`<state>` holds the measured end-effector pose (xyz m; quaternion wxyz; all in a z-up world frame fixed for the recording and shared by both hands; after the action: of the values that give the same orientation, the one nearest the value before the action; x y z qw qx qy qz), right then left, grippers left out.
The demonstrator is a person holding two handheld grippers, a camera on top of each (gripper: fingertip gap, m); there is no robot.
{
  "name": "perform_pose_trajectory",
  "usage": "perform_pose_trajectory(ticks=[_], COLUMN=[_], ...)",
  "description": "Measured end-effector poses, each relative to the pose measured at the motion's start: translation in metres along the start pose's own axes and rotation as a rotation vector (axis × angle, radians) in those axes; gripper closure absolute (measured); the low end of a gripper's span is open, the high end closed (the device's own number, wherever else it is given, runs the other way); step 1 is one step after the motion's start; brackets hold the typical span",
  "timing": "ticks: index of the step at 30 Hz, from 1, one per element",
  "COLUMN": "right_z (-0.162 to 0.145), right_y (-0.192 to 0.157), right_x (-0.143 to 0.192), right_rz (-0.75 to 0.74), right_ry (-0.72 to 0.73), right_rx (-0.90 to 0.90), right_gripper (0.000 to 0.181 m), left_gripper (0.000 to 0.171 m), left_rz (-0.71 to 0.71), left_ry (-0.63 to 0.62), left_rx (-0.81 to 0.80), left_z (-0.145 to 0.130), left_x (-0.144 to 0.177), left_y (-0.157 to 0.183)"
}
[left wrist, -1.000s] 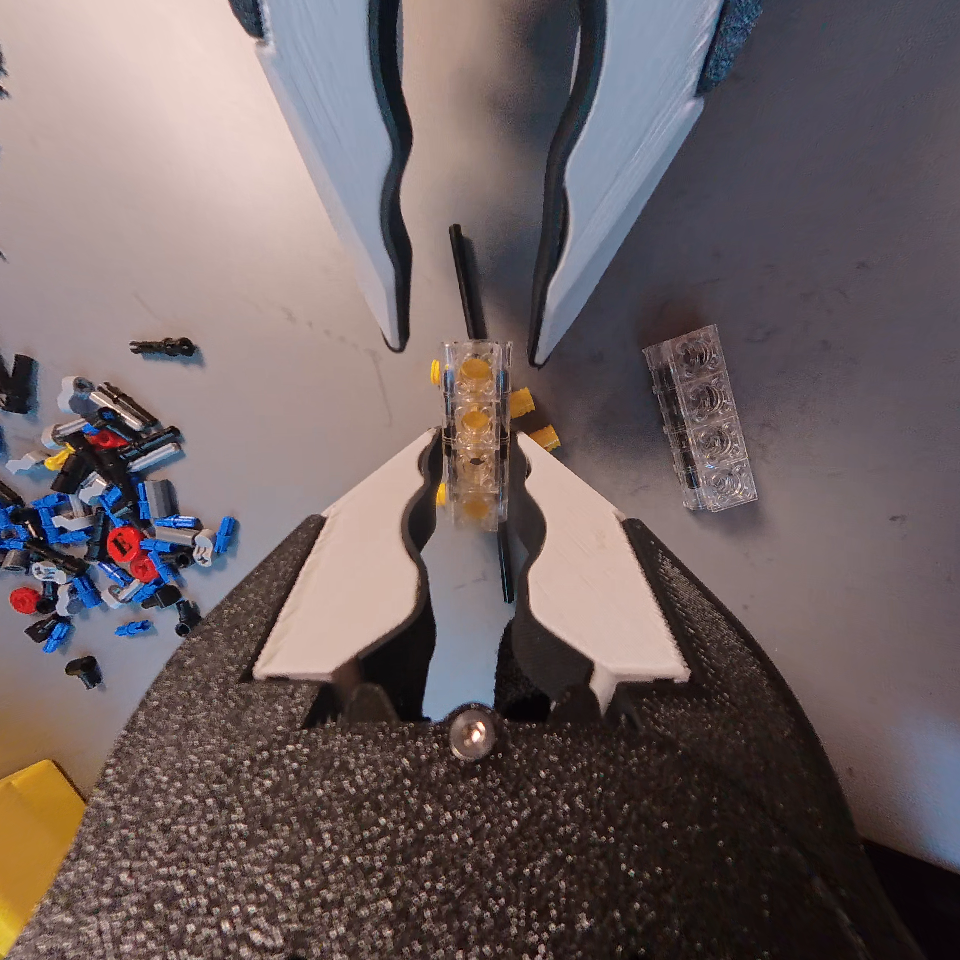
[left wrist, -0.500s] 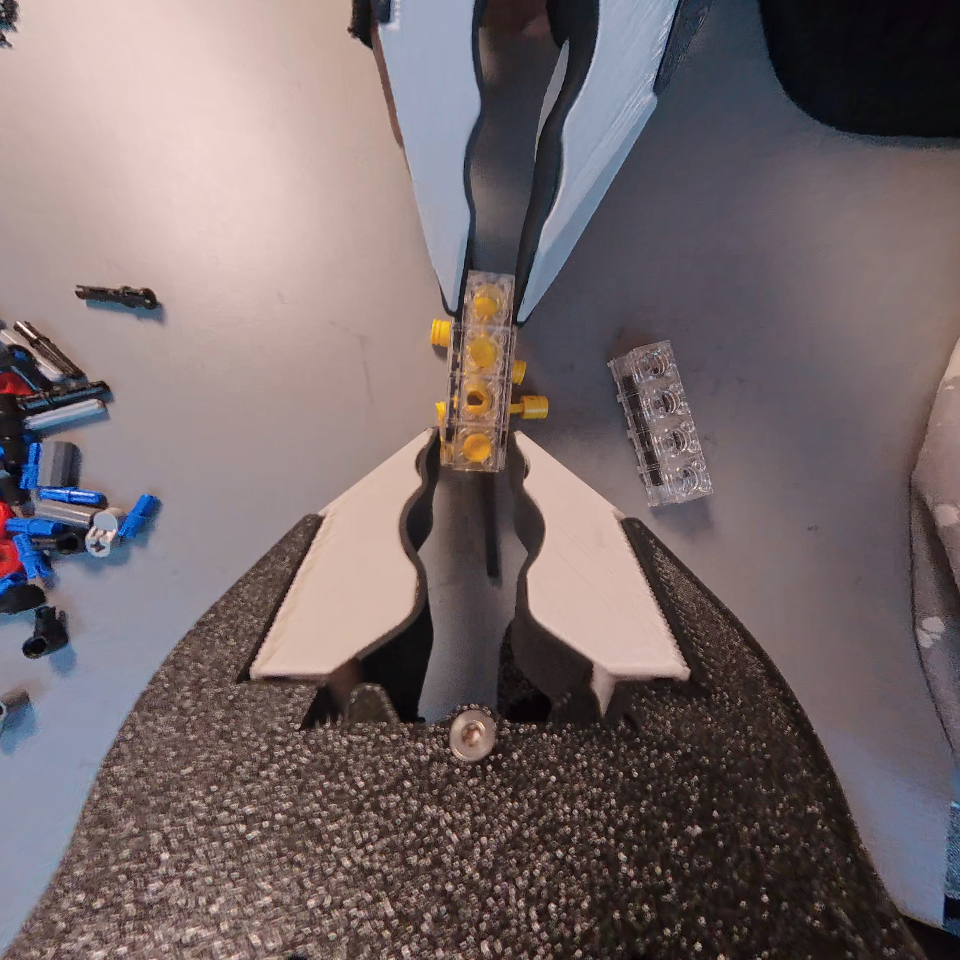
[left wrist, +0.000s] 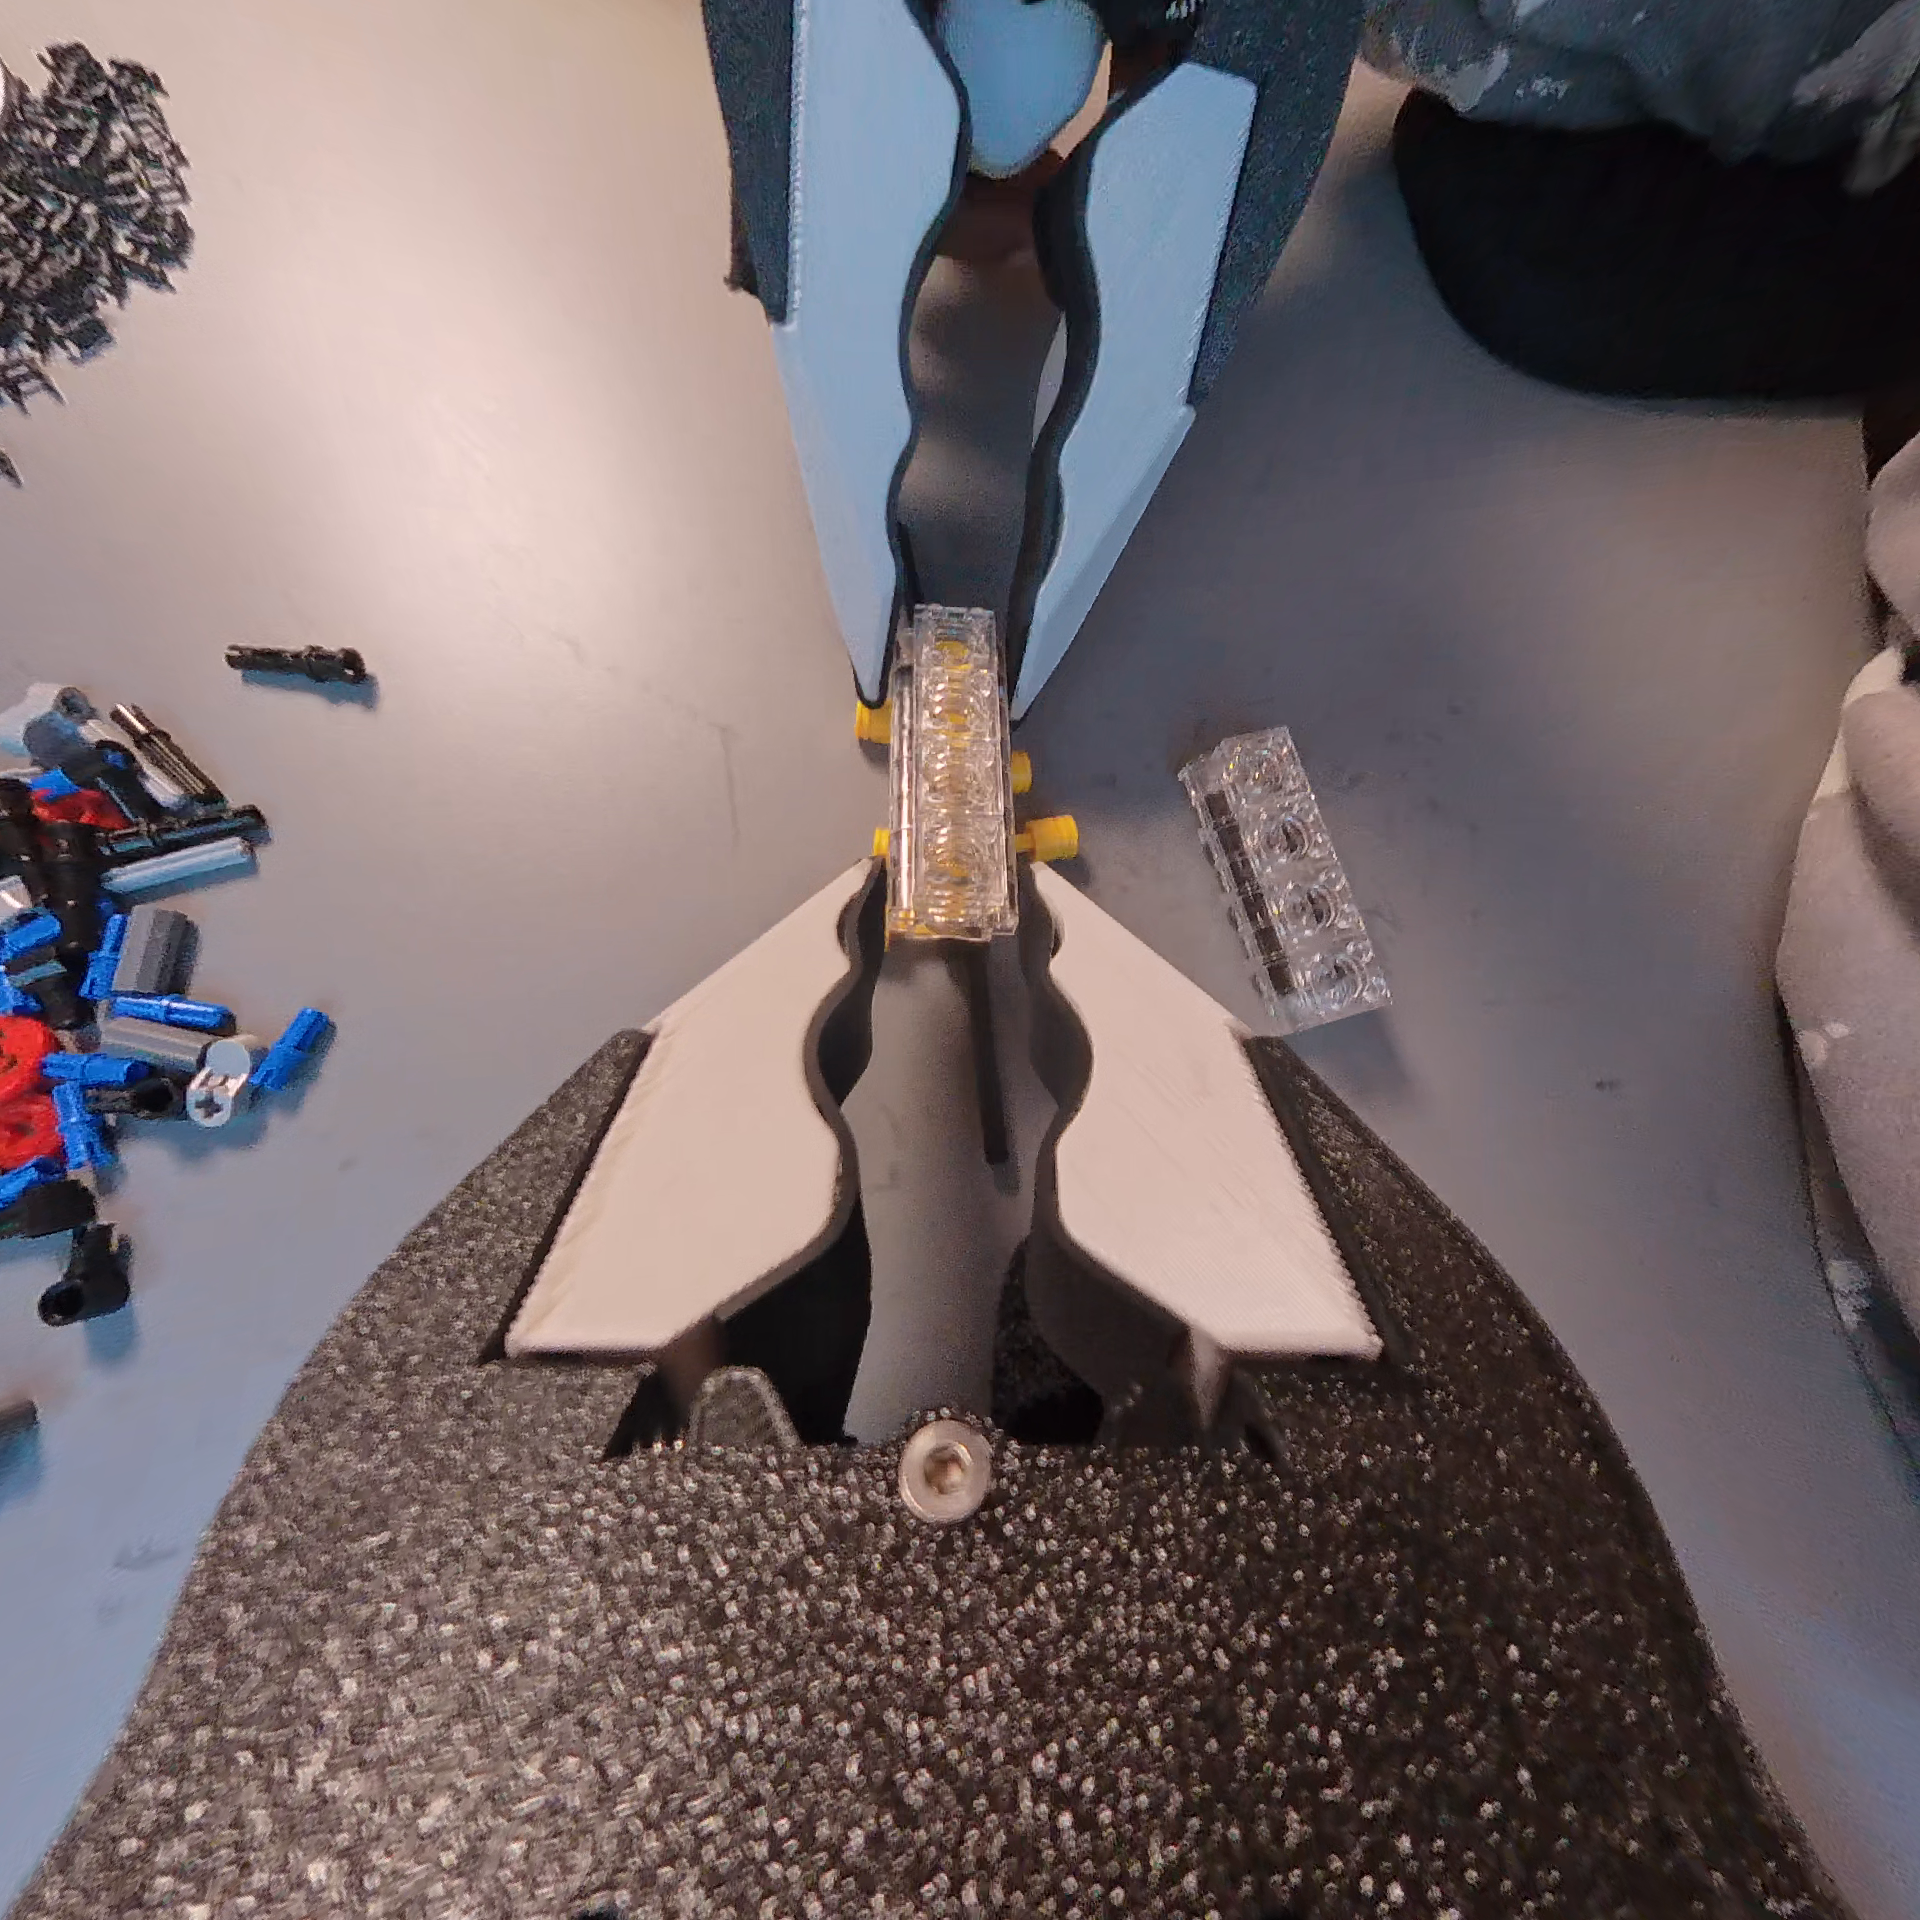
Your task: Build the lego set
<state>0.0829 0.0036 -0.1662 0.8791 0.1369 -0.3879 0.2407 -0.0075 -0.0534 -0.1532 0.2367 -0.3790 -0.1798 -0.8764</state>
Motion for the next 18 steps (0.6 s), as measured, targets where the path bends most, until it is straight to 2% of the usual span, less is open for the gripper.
perform_pose_trajectory(ticks=[3,8,12,14,18], right_z=[0.003,0.004,0.004,0.011,0.007], right_y=[-0.001,0.000,0.003,0.002,0.001], right_x=[-0.004,-0.004,0.002,0.004,-0.007], right_rz=[-0.022,-0.017,-0.043,-0.033,-0.031], right_ry=[-0.001,-0.011,0.008,0.052,0.001], right_rx=[0.025,0.008,-0.003,-0.013,0.003], right_gripper=[0.157,0.157,0.140,0.142,0.157], left_gripper=[0.148,0.147,0.147,0.147,0.147], left_rz=[0.035,0.006,0.010,0.019,0.029], left_ry=[-0.074,-0.053,-0.048,-0.044,-0.044], left_rx=[-0.055,-0.021,-0.015,-0.031,-0.062], left_z=[-0.009,-0.011,-0.011,-0.011,-0.014], left_x=[-0.005,-0.005,-0.005,-0.006,-0.003], left_y=[-0.001,-0.003,-0.003,-0.003,-0.005])
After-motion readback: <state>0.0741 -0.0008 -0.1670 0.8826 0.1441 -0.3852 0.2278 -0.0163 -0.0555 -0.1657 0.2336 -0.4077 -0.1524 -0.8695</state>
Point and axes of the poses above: each gripper's, where its closed fingertips meet, x back along the fingers, z out of its top, y = z × x across the jaws, the point moved 5 cm from there along x, back along the fingers, and after that the axes turned 5 degrees about -y, right-handed, at the moved point
